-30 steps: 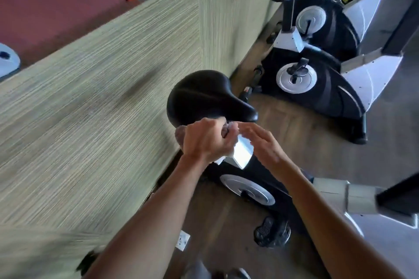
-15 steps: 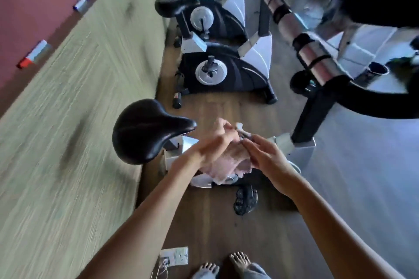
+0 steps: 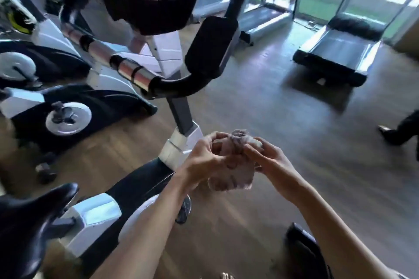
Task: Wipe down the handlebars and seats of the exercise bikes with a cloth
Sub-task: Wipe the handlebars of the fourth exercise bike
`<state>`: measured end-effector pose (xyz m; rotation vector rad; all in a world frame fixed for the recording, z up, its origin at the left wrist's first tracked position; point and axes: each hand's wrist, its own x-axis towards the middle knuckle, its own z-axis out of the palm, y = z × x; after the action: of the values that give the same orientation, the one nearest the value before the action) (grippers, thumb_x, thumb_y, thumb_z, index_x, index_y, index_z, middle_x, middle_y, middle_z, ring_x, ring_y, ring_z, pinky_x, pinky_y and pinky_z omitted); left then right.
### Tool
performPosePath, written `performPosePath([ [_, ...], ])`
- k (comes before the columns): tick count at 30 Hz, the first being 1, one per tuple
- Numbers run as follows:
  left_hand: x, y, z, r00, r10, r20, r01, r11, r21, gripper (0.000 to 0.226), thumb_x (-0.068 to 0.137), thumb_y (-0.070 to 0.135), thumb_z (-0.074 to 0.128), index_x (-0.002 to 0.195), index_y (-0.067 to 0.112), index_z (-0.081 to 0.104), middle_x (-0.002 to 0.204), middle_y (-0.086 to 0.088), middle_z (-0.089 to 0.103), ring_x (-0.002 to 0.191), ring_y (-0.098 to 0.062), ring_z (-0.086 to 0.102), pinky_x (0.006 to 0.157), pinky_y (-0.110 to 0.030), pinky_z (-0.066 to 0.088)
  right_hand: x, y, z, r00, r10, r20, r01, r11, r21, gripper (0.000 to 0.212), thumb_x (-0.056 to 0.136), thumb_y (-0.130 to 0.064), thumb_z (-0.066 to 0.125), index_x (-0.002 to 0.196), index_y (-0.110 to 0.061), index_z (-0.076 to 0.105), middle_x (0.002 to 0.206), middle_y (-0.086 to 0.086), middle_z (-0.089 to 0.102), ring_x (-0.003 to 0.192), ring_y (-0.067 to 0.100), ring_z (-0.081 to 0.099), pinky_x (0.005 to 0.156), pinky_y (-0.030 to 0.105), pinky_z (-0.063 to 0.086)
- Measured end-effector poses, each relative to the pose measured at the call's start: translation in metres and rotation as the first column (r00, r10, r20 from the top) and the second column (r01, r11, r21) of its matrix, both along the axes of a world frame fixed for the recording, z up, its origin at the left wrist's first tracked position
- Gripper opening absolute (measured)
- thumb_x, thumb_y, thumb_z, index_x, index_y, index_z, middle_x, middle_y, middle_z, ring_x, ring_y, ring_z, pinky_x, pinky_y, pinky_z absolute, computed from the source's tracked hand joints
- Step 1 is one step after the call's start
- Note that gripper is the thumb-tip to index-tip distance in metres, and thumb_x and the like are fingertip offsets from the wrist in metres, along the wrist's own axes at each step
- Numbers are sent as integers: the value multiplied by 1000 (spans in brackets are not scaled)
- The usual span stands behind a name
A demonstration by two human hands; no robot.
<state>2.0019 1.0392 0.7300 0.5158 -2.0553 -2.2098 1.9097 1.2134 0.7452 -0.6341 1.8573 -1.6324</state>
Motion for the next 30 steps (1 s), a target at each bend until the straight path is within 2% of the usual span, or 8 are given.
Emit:
performPosePath([
  [5,-67,74,31,978,-144,-152,126,985,-119,66,64,22,90,122,18,59,105,-3,78,99,-17,75,87,-33,61,-14,68,27,870,-436,-232,408,899,-158,5,98,-18,68,101,-19,72,95,-9,78,88,5,70,75,20,53],
  [10,-124,139,69,930,-282,-236,205,930,-304,59,55,58,86,93,16,73,81,0,77,76,-14,73,74,-39,62,-30,129,75,607,-688,-398,639,720,-271,25,94,0,68,99,-25,69,94,-16,77,85,2,71,76,20,53],
  [15,-156,189,108,828,-468,-308,386,875,-291,23,82,8,83,100,-4,75,96,-19,77,80,-8,66,73,-25,56,-50,171,115,504,-738,-448,689,657,-307,16,95,0,64,104,-13,65,104,-9,76,97,6,70,89,28,57],
  [18,-175,209,130,799,-465,-381,406,885,-228,24,84,6,82,104,-4,74,100,-23,76,88,-20,70,80,-39,58,-68,188,128,304,-752,-585,797,537,-276,37,92,-25,66,126,-15,56,124,0,65,115,19,63,101,48,51],
  [20,-186,222,149,803,-409,-434,377,912,-162,30,83,3,81,110,-2,71,93,-10,79,85,-15,73,74,-31,60,-69,195,139,90,-724,-684,843,421,-335,51,94,-26,66,140,-13,48,138,2,54,129,19,50,110,47,43],
  [22,-196,234,171,788,-381,-484,357,923,-145,38,80,4,83,115,3,68,85,1,79,79,-10,75,65,-22,57,-65,200,151,-70,-631,-772,815,411,-409,51,99,-20,60,147,-8,44,150,6,47,138,18,40,115,45,36],
  [27,-217,262,207,676,-550,-491,544,821,-173,29,90,17,77,117,11,70,94,-15,78,84,-26,76,69,-32,59,-75,210,171,-35,-603,-797,801,460,-384,63,106,-32,40,161,-8,22,165,5,28,153,12,23,125,40,24],
  [30,-228,279,224,524,-687,-504,777,628,-48,22,94,25,65,112,17,76,105,-18,76,92,-27,72,79,-37,59,-80,218,194,-172,-573,-802,823,364,-436,67,105,-40,42,160,-6,24,161,8,35,150,18,32,121,46,31],
])
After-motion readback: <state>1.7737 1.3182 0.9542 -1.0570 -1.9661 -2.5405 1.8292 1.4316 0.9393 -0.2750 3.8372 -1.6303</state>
